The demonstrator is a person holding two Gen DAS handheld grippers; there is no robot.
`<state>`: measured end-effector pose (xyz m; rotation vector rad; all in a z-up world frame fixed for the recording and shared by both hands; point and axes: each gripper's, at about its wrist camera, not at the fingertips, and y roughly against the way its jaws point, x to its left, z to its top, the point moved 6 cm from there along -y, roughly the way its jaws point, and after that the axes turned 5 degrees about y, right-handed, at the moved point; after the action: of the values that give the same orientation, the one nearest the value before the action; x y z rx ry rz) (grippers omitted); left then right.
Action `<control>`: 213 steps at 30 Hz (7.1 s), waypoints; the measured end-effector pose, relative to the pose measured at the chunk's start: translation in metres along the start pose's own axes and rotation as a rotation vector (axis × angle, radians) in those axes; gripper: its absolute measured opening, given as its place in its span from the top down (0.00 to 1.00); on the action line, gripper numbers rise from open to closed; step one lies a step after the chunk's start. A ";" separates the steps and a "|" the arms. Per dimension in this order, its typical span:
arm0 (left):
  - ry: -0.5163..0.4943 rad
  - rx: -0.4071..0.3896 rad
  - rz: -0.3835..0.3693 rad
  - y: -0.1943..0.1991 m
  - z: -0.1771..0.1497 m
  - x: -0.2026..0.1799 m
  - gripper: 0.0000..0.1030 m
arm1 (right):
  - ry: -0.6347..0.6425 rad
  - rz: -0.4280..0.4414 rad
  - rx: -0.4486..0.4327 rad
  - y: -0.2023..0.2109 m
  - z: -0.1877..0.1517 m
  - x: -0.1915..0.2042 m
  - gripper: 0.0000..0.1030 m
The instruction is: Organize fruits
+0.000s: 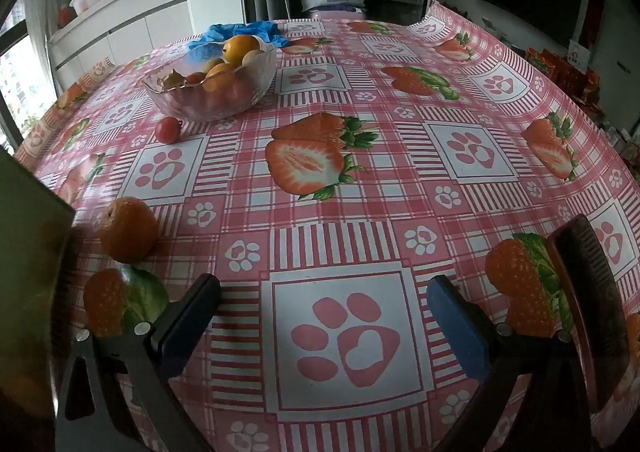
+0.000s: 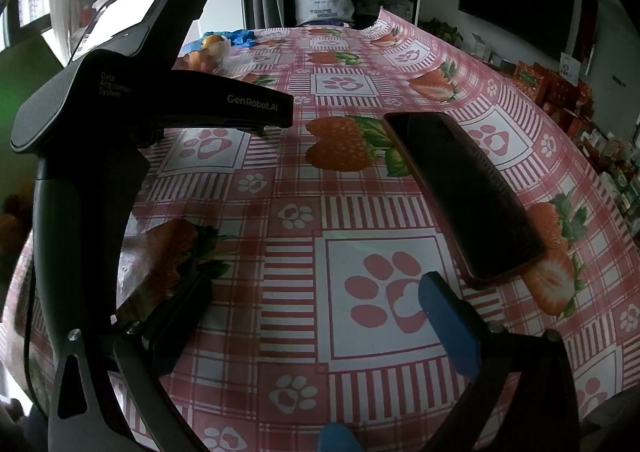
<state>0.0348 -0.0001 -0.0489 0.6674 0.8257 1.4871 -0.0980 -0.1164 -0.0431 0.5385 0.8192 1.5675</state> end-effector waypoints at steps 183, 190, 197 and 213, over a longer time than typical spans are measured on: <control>0.114 -0.078 -0.128 0.159 -0.086 0.201 0.72 | 0.187 0.380 0.121 0.029 0.062 0.160 0.77; 0.149 -0.104 -0.109 0.167 -0.086 0.229 0.72 | 0.238 0.378 0.107 0.041 0.069 0.186 0.77; 0.177 -0.129 -0.075 0.171 -0.086 0.263 0.72 | 0.266 0.390 0.111 0.046 0.077 0.215 0.77; 0.243 -0.101 0.055 0.155 -0.105 0.347 0.72 | 0.392 0.557 0.119 0.061 0.071 0.356 0.77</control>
<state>-0.1705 0.3342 -0.0058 0.4425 0.9152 1.6705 -0.1440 0.2447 0.0094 0.5849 1.1274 2.1898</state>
